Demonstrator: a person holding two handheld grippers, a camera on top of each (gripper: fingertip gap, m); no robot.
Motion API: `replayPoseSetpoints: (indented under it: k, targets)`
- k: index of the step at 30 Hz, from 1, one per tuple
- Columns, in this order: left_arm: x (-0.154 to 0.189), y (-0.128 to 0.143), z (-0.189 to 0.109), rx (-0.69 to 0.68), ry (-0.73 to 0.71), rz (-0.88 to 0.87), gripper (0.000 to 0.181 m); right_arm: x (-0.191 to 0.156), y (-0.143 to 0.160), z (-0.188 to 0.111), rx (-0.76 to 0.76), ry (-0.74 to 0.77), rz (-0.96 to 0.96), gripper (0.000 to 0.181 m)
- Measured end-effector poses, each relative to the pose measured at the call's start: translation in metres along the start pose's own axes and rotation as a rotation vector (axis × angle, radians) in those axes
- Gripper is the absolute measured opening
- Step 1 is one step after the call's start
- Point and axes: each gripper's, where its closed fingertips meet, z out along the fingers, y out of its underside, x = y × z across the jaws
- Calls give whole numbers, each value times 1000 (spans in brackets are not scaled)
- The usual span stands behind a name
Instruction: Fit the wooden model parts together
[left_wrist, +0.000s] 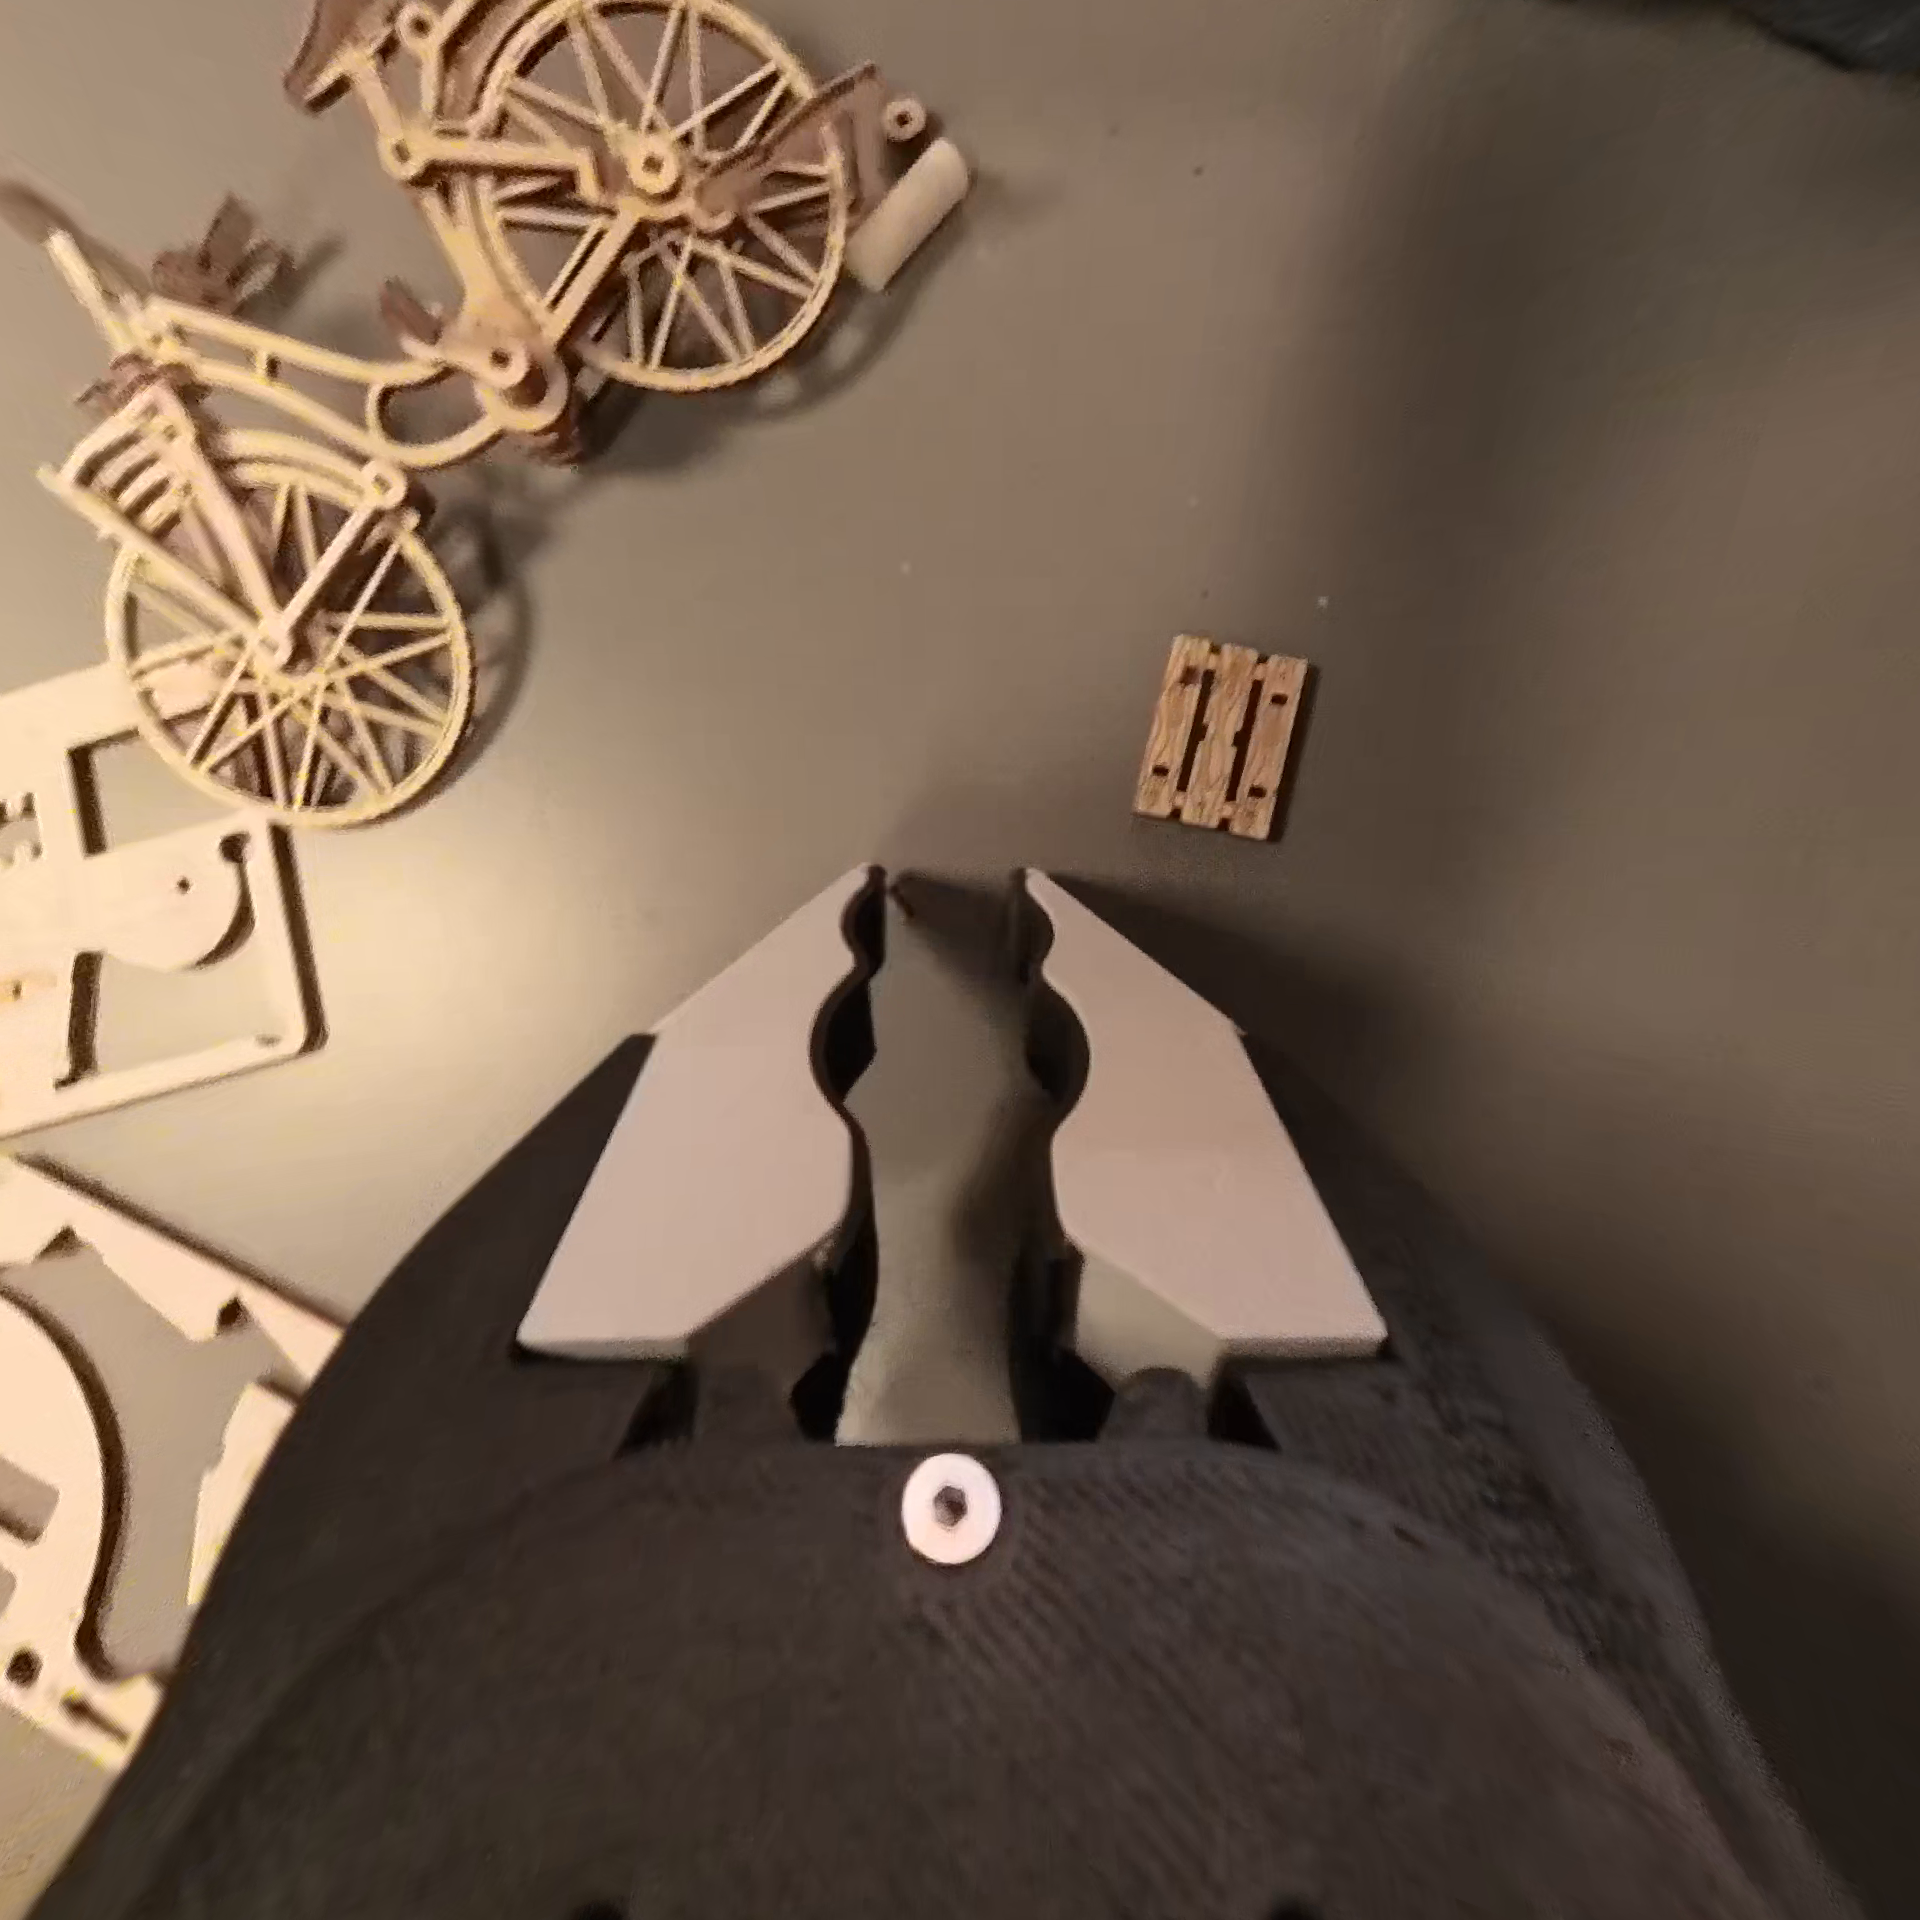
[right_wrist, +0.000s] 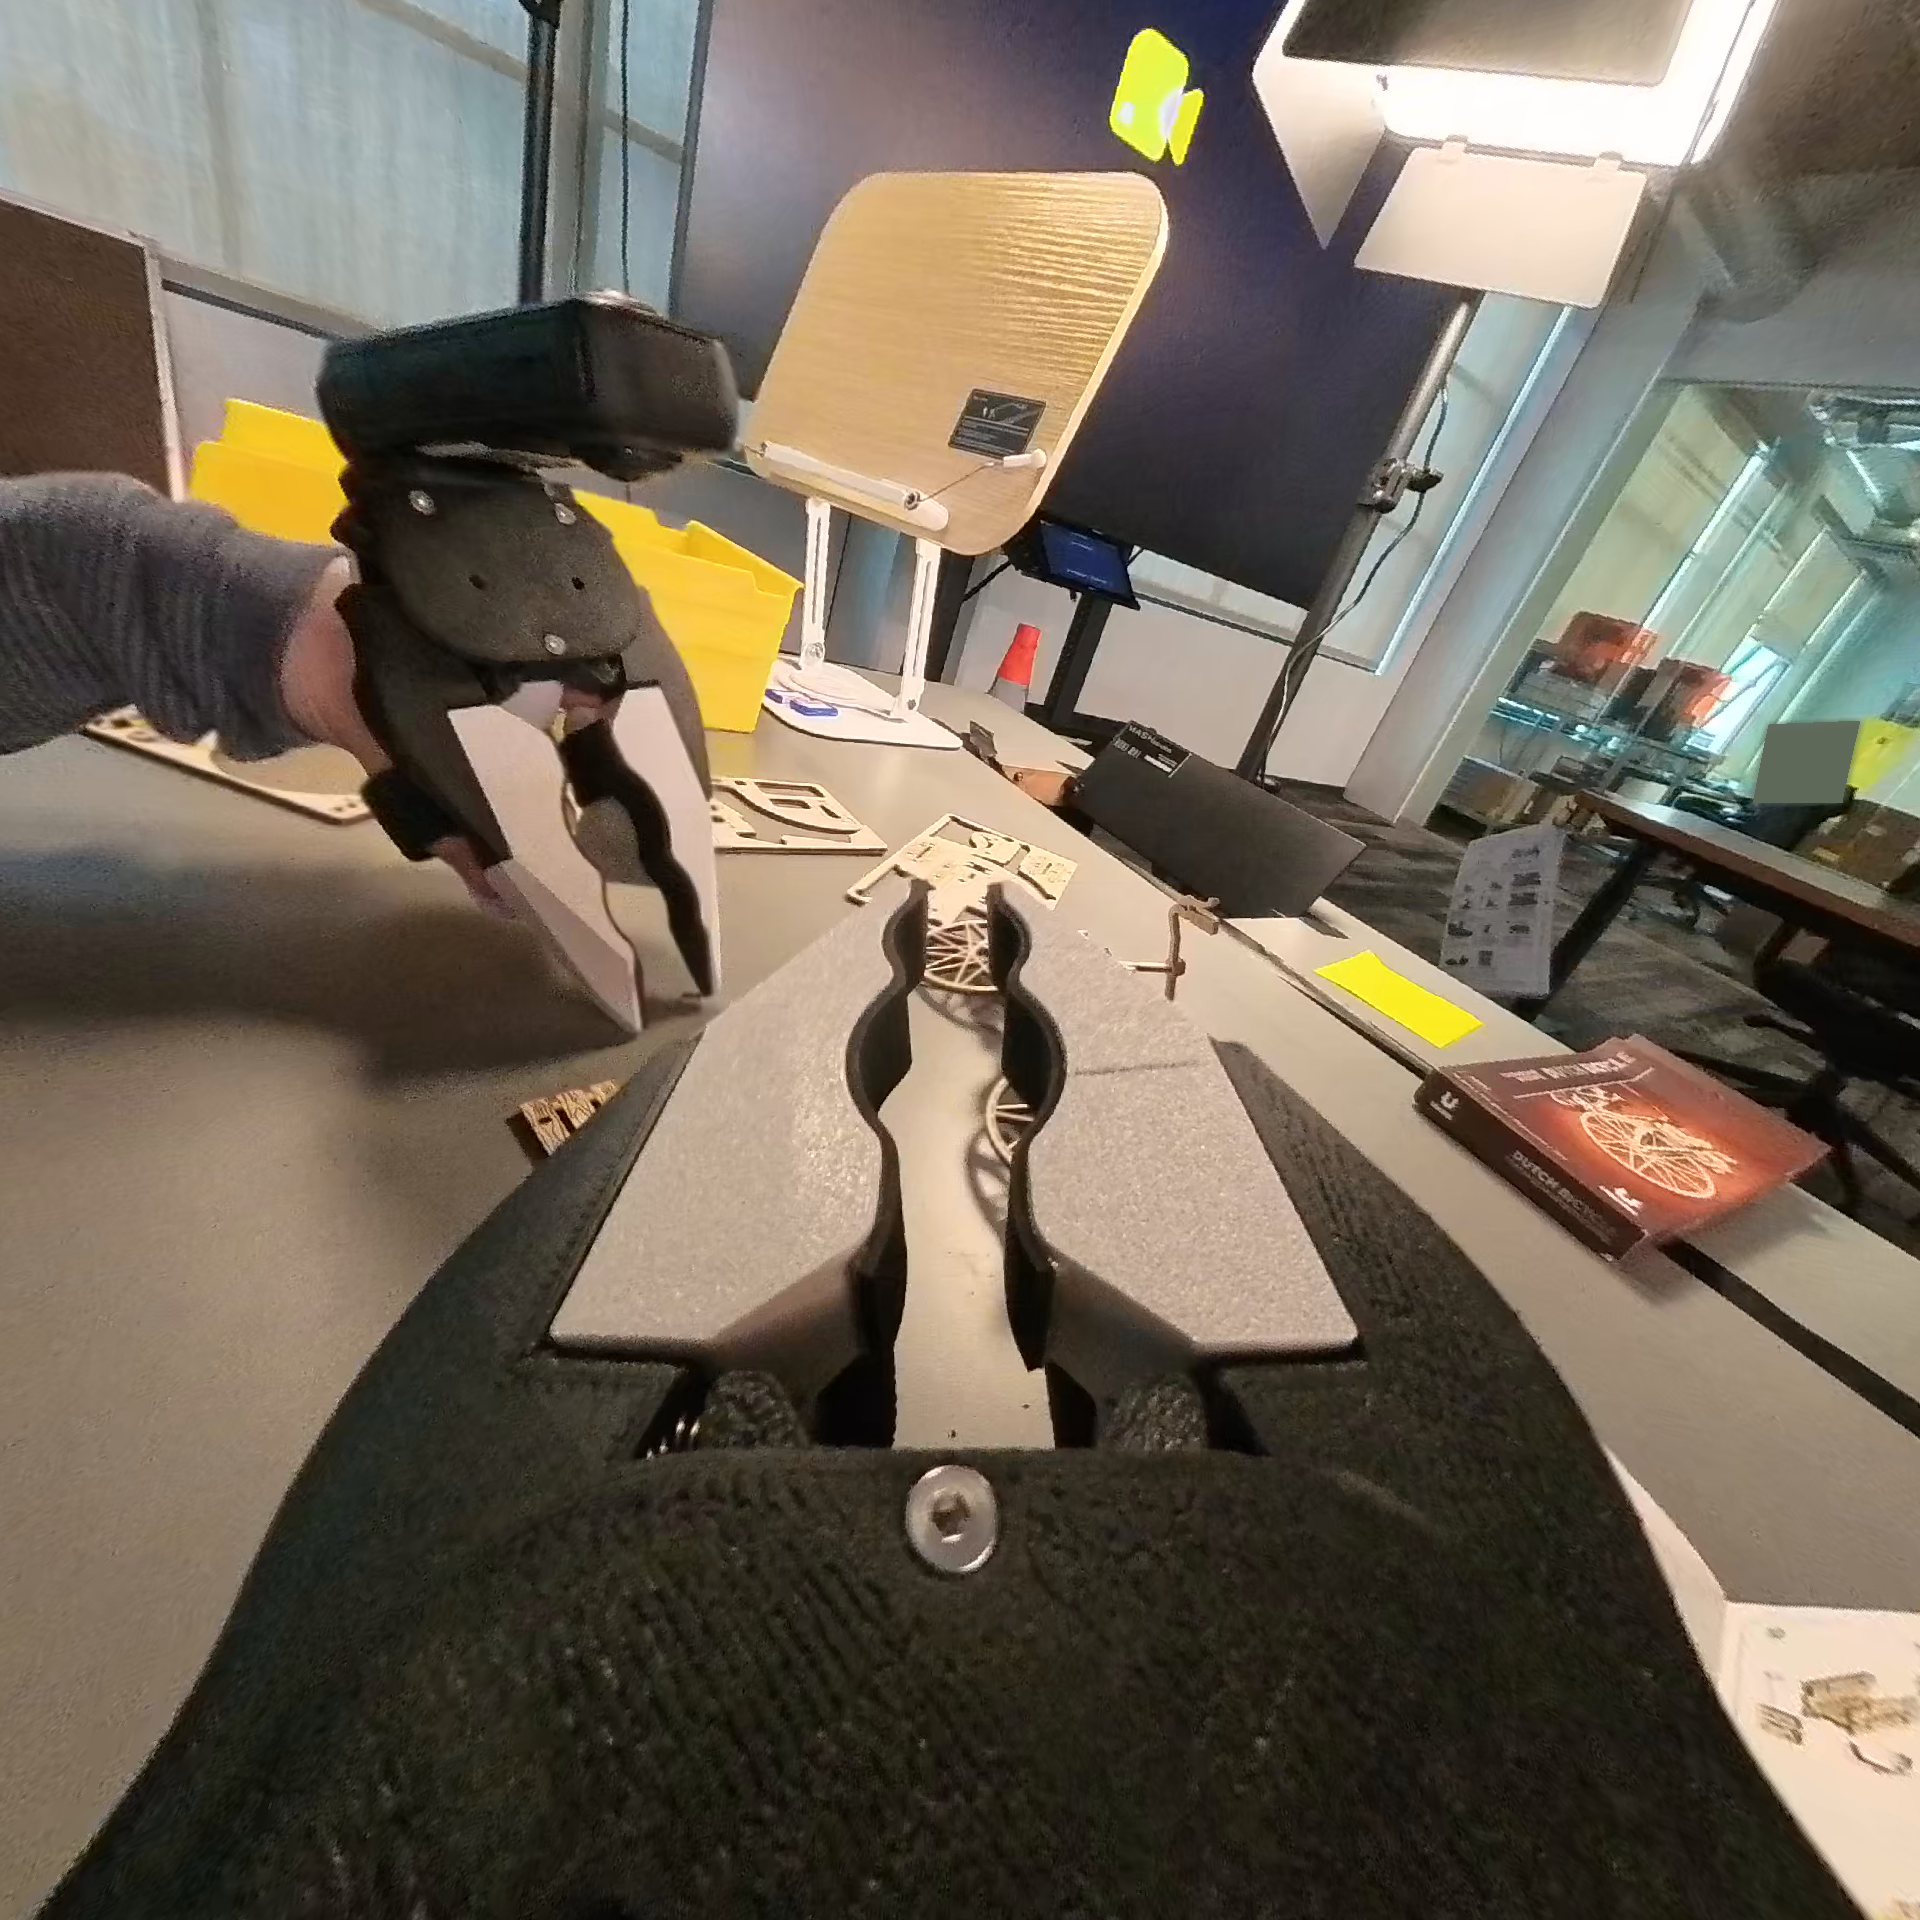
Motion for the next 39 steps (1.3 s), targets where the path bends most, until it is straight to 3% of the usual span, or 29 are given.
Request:
replayPoseSetpoints:
  k: [14, 26, 33, 36, 39]
  targets:
    - [-8, 21, -16, 143, -121, -322, 30, -4, 4, 3, -20, -28, 19, 9]
    - [-19, 19, -12, 161, -209, -425, 0, -9, 5, 4, -28, -49, 8, 9]
    - [-20, 14, -15, 214, -240, -375, 0, -27, 2, 6, -21, -136, 6, 10]
    - [-22, 14, -16, 241, -223, -452, 0, -28, 3, 6, -25, -137, -5, 10]
    - [-25, 20, -16, 224, -228, -514, 16, -29, 3, 7, -31, -137, -13, 10]
